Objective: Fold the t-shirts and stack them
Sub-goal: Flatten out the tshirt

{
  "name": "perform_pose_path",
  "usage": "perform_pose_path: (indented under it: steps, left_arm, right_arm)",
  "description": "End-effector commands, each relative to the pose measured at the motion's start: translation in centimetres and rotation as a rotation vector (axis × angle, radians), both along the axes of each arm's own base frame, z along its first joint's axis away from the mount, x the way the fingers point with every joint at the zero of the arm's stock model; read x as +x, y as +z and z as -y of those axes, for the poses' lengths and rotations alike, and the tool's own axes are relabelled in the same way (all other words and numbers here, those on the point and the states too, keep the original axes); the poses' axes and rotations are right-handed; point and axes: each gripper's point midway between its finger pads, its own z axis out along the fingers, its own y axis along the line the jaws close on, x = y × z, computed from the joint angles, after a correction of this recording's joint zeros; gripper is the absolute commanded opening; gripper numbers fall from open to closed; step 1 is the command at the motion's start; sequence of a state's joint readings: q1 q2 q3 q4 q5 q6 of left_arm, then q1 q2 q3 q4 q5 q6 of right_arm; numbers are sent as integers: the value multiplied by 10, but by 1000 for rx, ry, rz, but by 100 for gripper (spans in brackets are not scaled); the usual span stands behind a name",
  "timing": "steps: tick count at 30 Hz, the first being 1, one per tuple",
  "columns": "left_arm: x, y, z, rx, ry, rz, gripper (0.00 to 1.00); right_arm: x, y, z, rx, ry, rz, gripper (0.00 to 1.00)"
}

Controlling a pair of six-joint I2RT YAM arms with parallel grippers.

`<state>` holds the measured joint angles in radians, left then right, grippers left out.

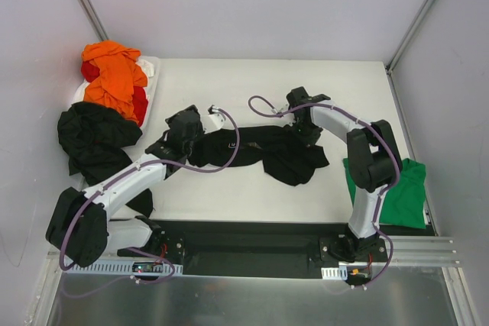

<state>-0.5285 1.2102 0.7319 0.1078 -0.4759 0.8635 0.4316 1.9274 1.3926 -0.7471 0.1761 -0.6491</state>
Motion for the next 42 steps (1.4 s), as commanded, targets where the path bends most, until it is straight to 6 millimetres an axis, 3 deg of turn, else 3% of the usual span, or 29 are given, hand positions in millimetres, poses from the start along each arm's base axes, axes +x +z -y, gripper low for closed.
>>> perform_pose_path:
  steps: [1, 3, 5, 7, 8, 9, 10, 13, 17, 23, 29, 42]
  left_arm:
    - [11, 9, 6, -36, 6, 27, 52]
    - [11, 8, 9, -51, 6, 24, 52]
    - [15, 9, 14, -79, 3, 23, 39]
    - [21, 9, 20, -97, -1, 17, 10]
    - [24, 9, 23, -108, 2, 14, 8]
    - [28, 2, 25, -100, 1, -5, 10]
    - [32, 4, 29, -110, -5, -4, 25]
    - [43, 0, 38, -111, -17, -22, 39]
    - [53, -8, 50, -124, -37, -47, 68]
    - [66, -26, 64, -156, -49, -95, 88]
    - [74, -41, 72, -194, -61, -138, 98]
    - [77, -58, 78, -354, -123, -240, 99]
  right_arm:
    - [-3, 13, 2, -3, 6, 7, 1]
    - [-3, 12, 1, 1, 8, 5, 1]
    - [-3, 11, -1, 8, 7, 2, 1]
    - [-2, 13, -4, 13, 10, 5, 1]
    - [-3, 13, -4, 15, 9, 0, 1]
    - [-4, 14, -6, 14, 15, 2, 1]
    - [-4, 16, -8, 15, 19, 6, 1]
    - [-5, 18, -11, 9, 31, 9, 1]
    - [-3, 21, -14, 14, 36, 15, 1]
    - [1, 20, -11, -9, 38, 30, 1]
    - [9, 24, -2, -48, 32, 94, 1]
    - [8, 13, 3, -70, 37, 93, 1]
